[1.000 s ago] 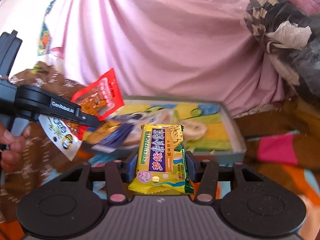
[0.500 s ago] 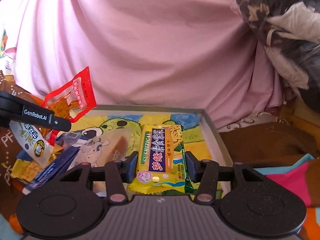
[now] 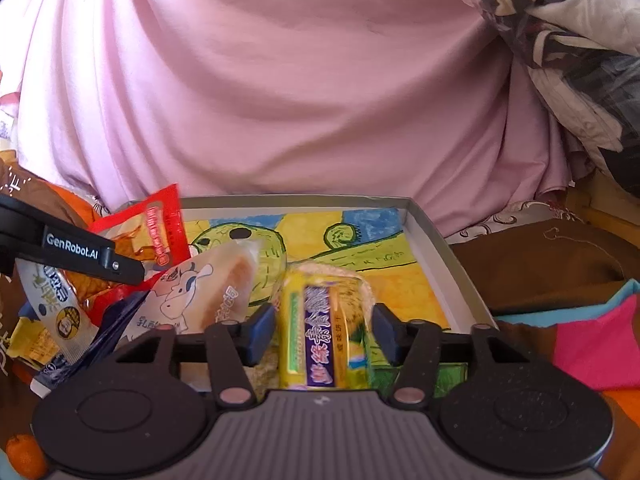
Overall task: Organize snacks
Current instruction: 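Carry both snacks over the grey tray and lower them inside, then open both tools to release the snacks into the tray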
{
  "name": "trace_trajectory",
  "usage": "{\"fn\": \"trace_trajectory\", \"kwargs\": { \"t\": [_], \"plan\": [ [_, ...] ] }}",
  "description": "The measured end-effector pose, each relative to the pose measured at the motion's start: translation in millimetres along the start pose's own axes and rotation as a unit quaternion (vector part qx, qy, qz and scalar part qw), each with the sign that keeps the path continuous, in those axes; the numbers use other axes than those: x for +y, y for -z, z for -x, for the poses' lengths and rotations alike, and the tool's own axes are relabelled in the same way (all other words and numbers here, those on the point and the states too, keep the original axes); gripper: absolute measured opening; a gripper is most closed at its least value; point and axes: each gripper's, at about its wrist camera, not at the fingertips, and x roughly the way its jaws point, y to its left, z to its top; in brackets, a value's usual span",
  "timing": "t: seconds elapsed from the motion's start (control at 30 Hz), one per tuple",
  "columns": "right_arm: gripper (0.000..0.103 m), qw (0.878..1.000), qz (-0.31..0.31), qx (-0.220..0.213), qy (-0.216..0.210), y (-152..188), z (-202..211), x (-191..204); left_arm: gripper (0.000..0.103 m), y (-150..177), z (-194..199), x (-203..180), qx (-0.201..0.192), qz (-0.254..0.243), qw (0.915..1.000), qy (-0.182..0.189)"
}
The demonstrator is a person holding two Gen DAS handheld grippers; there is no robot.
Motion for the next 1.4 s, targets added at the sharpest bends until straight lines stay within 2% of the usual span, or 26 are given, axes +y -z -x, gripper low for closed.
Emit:
{"fn": "trace_trajectory", "kwargs": {
  "t": [0.03,0.07,0.17,0.33,0.43,0.57,0.73,1.13,1.4],
  "plan": [
    [0.077,1.000,-0.002,-0.003,0.001,0.3,0.4,0.0,0.053,0.0,1.1,1.6,-0.001,0.005,1.0000,0.001],
    [0.081,1.000,-0.001,-0.008,0.002,0.7,2.8,0.9,0.065,-0.1,2.5,2.9,-0.003,0.009,1.0000,0.002],
    [0.089,1.000,-0.001,-0.022,0.008,-0.6,10.0,1.3,0.082,-0.2,11.1,8.2,-0.018,0.022,0.9996,-0.001],
    [0.101,0.999,-0.006,-0.052,0.013,-7.8,29.7,0.4,0.090,-1.5,30.7,16.8,-0.049,0.050,0.9975,-0.011],
    [0.103,0.997,-0.013,-0.075,0.013,-12.8,45.9,0.2,0.098,-1.0,47.2,16.0,-0.076,0.049,0.9956,-0.024],
    [0.103,0.995,-0.021,-0.094,0.014,-17.4,66.3,0.7,0.100,2.6,71.4,16.5,-0.105,0.039,0.9935,-0.020],
    [0.103,0.993,-0.034,-0.111,0.014,-19.2,91.9,-0.1,0.102,13.3,101.8,23.2,-0.121,0.046,0.9915,-0.010],
    [0.103,0.990,-0.059,-0.126,0.018,-5.4,154.9,-5.1,0.102,49.5,162.2,35.4,-0.126,0.065,0.9898,-0.011],
    [0.103,0.993,-0.065,-0.098,0.006,16.4,195.1,0.2,0.102,87.4,198.0,44.6,-0.113,0.053,0.9921,-0.014]
  ]
}}
